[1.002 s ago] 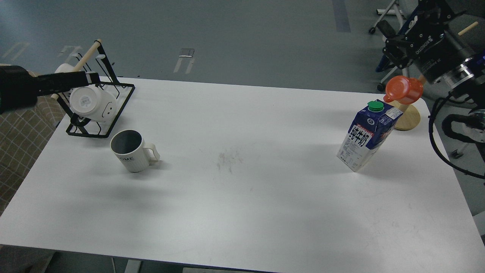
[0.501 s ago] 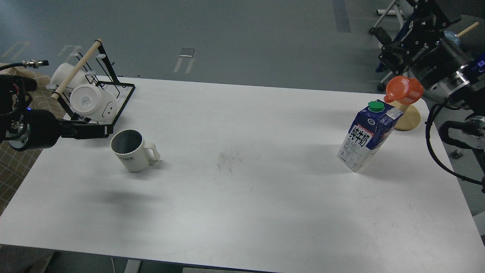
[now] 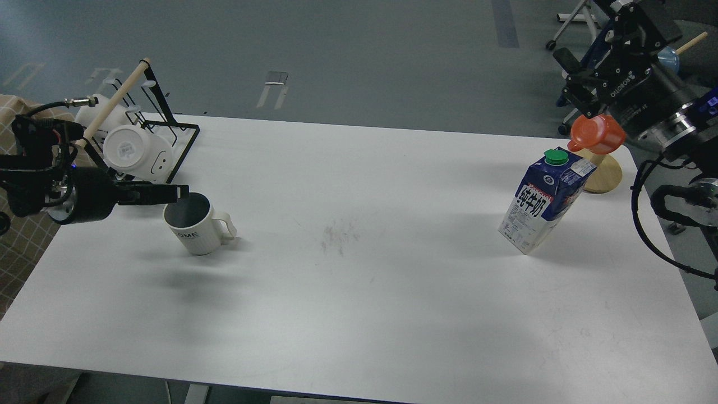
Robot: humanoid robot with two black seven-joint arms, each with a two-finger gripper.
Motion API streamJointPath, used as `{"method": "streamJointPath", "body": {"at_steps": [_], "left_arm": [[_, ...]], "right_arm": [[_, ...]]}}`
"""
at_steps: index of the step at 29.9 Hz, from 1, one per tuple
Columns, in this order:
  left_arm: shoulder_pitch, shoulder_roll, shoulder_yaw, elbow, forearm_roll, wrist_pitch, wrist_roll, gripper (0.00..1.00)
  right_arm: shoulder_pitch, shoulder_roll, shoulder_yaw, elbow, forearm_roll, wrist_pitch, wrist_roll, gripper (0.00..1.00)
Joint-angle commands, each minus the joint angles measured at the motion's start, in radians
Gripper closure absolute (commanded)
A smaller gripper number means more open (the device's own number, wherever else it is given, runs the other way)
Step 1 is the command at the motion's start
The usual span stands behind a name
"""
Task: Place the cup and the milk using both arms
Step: 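Lower the left gripper toward the white mug's rim, then grasp the white mug by its rim with the left gripper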
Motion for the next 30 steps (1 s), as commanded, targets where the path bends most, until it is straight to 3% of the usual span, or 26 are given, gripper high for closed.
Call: {"method": "streamJointPath", "body": {"at_steps": [1,13,30], "left_arm": [[0.001,-0.033,0.001,0.021,0.000,0.000,0.000,0.01],[0.006,-0.095,0.004,0.102,0.015,0.000,0.002,0.01],[0.053,-0.096,0.003,0.119,0.017,0.000,0.000,0.02]], "right_arm": [[0.000,-0.006,0.000,0.001,-0.002,0.000,0.000,0.00],[-0.023,-0.006,0.001,0.001,-0.003,0.000,0.000,0.00],[-0.030,-0.006,0.008,0.007,-0.003,0.000,0.000,0.00]]}}
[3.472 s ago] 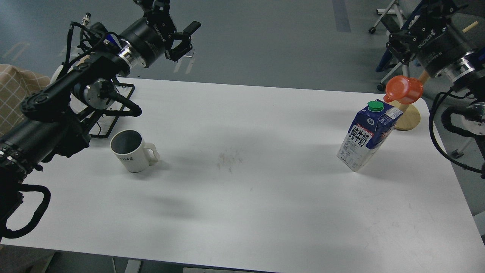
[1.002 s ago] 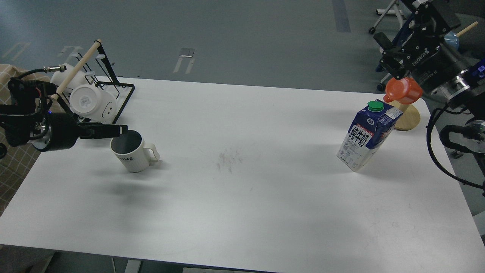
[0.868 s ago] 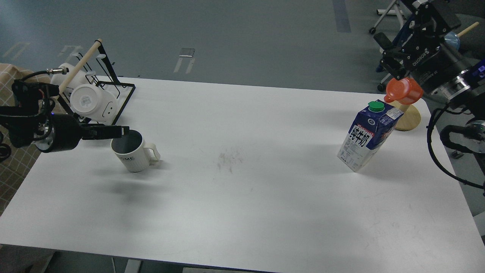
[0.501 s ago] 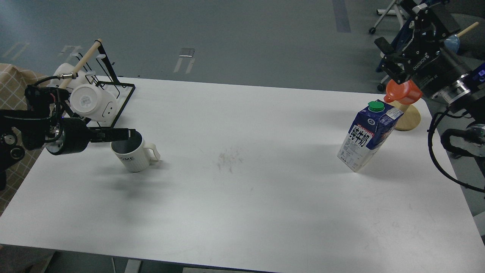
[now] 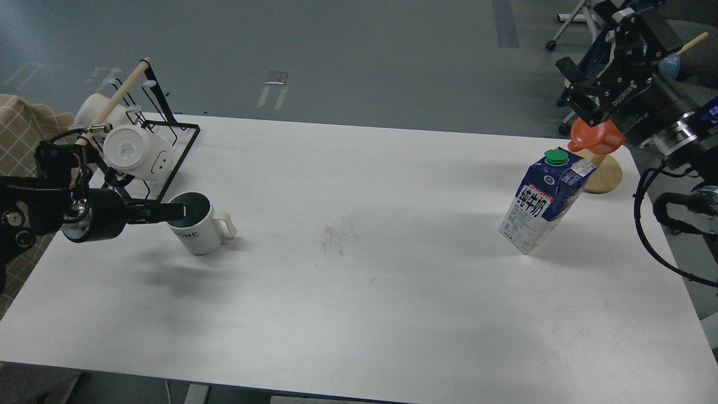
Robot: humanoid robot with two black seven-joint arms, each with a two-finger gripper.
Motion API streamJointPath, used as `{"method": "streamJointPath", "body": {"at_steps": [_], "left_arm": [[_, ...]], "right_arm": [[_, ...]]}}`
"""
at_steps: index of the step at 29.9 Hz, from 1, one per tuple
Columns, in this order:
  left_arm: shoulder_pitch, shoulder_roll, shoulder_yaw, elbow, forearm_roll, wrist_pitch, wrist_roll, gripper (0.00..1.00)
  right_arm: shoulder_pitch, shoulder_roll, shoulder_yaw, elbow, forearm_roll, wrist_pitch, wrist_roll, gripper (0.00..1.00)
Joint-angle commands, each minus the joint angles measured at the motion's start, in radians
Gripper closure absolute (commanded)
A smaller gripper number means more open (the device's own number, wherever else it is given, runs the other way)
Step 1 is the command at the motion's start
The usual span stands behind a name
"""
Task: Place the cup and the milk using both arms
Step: 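Grasp the white mug by its rim with the left gripper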
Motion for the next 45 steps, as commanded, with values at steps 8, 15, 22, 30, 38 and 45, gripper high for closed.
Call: {"method": "streamJointPath", "body": {"at_steps": [8,15,22,30,38,45], "left_arm": [[0.002,-0.015,-0.002,0.023,-0.002,0.000,-0.002,0.04],[0.000,-0.031,-0.003,0.053,-0.004,0.000,-0.003,0.12],[-0.003,-0.031,-0.002,0.059,-0.001,0.000,-0.012,0.56],[-0.004,-0.025,-0.002,0.058,0.005,0.000,-0.003,1.00],[-0.013,-0.018,-0.003,0.052,0.001,0.000,0.009,1.00],[-0.016,-0.002,-0.006,-0.009,-0.002,0.000,0.007,1.00]], "right_arm": [[-0.002,0.000,0.002,0.002,0.001,0.000,0.000,0.00],[-0.013,0.000,0.002,0.010,0.000,0.000,0.001,0.00],[-0.014,0.000,0.003,0.015,0.000,0.000,0.000,0.00],[-0.016,0.000,0.009,0.016,0.000,0.000,0.000,0.00],[-0.020,0.001,0.009,0.016,0.000,-0.002,0.000,0.00],[-0.019,0.000,0.011,0.016,0.000,-0.002,0.000,0.00]]}}
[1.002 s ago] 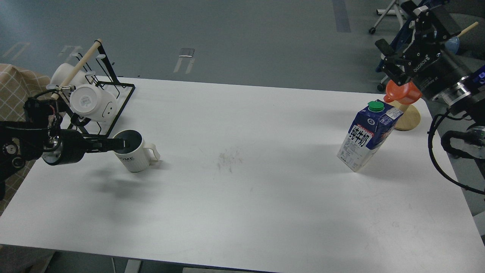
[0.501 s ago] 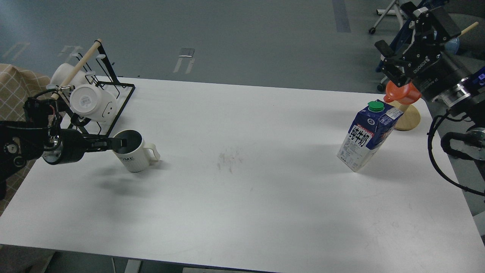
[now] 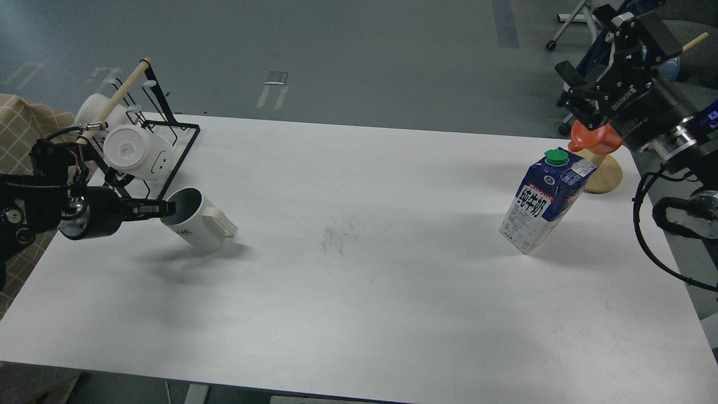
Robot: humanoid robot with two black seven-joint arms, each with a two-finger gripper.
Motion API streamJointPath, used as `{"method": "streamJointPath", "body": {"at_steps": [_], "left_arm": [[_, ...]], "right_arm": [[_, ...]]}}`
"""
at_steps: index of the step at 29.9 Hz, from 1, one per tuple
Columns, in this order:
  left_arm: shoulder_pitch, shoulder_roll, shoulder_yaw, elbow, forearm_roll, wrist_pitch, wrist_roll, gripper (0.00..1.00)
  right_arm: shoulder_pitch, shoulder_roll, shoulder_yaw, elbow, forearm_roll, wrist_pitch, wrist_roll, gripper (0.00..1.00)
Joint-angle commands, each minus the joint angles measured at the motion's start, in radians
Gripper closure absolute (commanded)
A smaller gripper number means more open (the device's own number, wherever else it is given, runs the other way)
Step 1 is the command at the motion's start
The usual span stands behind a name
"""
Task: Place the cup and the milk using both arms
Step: 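Grasp the white mug by its rim with the left gripper, then lift the mug and carry it toward the table center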
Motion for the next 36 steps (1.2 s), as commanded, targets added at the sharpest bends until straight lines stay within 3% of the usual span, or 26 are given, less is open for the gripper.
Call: {"method": "streamJointPath", "body": {"at_steps": [1,8,9,12,17,23,28,36], "left_arm": [[-0.005,0.019,-0.003,-0.058,-0.002,0.000,-0.002,1.00],[-0.103,0.053,-0.003,-0.285,0.000,0.000,0.008,1.00],[-0.121,0.047,-0.005,-0.309,0.000,0.000,0.020,1.00],[-0.170,0.009,-0.005,-0.334,-0.002,0.000,0.110,1.00],[-0.240,-0.130,0.000,-0.328,0.005,0.000,0.167,1.00],[-0.272,-0.313,0.003,-0.313,0.041,0.000,0.265,1.00],[-0.281,-0.424,0.033,-0.307,0.152,0.000,0.272,1.00],[-0.427,-0.489,0.283,-0.235,0.193,0.000,0.265,1.00]], "right_arm": [[0.000,0.000,0.001,0.000,0.000,0.000,0.000,0.00],[0.003,0.000,0.010,0.000,0.000,0.000,0.000,0.00],[0.005,0.000,0.013,0.000,0.000,0.000,0.000,0.00],[0.015,0.000,0.015,0.000,0.000,0.000,-0.002,0.00],[0.060,-0.002,0.015,-0.002,-0.005,0.000,-0.011,0.00],[0.153,0.006,0.007,-0.009,-0.021,-0.005,-0.029,0.00],[0.206,0.006,0.003,-0.014,-0.057,-0.008,-0.037,0.00],[0.213,0.012,-0.002,-0.012,-0.060,-0.009,-0.038,0.00]]}}
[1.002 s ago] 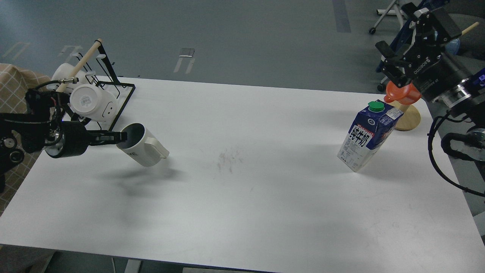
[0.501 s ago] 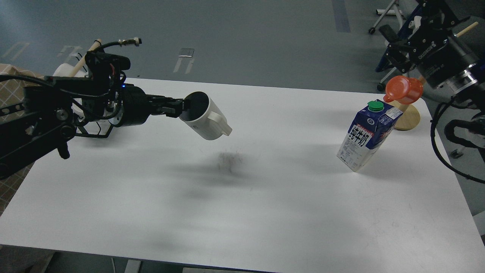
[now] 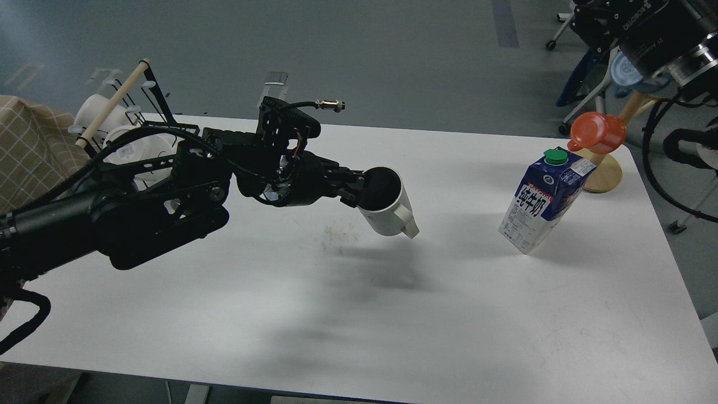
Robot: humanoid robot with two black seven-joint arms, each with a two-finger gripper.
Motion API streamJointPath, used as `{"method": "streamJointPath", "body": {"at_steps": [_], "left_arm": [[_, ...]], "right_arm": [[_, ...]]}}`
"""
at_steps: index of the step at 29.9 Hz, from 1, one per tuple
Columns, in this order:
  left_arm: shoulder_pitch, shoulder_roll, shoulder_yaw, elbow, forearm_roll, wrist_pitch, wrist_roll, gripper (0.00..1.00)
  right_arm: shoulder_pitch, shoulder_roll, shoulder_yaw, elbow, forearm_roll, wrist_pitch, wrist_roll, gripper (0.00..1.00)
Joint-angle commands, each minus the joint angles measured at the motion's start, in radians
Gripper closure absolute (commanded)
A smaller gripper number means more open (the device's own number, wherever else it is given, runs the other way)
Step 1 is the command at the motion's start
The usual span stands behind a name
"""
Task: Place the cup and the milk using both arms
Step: 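Lift the mug and carry it toward the table center, then lower the mug onto the table and open the left gripper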
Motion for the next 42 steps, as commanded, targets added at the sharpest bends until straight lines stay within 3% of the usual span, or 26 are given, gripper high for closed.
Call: {"method": "streamJointPath", "body": {"at_steps": [1,6,20,34,36,37,39,42], "left_arm": [[-0.056,-0.013,0.103,0.034,-0.002,0.000,-0.005,1.00],[-0.065,-0.024,0.120,0.103,0.000,0.000,-0.006,1.00],[-0.067,-0.027,0.215,0.111,-0.002,0.000,0.000,1.00],[-0.060,-0.022,0.217,0.128,-0.008,0.000,0.000,0.99],[-0.059,-0.022,0.217,0.128,-0.011,0.000,0.000,0.84],[-0.057,-0.021,0.217,0.128,-0.014,0.000,0.000,0.67],[-0.059,-0.018,0.216,0.128,-0.015,0.000,0.000,0.52],[-0.060,-0.013,0.214,0.128,-0.019,0.000,-0.002,0.36]], "right_arm": [[-0.004,0.003,-0.003,0.001,0.001,0.000,0.000,0.00],[-0.011,0.011,-0.003,0.003,0.001,0.000,0.000,0.00],[-0.030,0.040,-0.004,0.001,-0.008,0.000,0.000,0.00],[-0.039,0.045,-0.004,0.003,-0.008,0.000,0.000,0.00],[-0.042,0.045,-0.004,0.003,-0.008,0.000,0.000,0.00],[-0.044,0.045,-0.004,0.003,-0.008,0.000,0.000,0.00],[-0.044,0.045,-0.004,0.003,-0.008,0.000,0.000,0.00],[-0.045,0.045,-0.004,0.003,-0.008,0.001,0.000,0.00]]}}
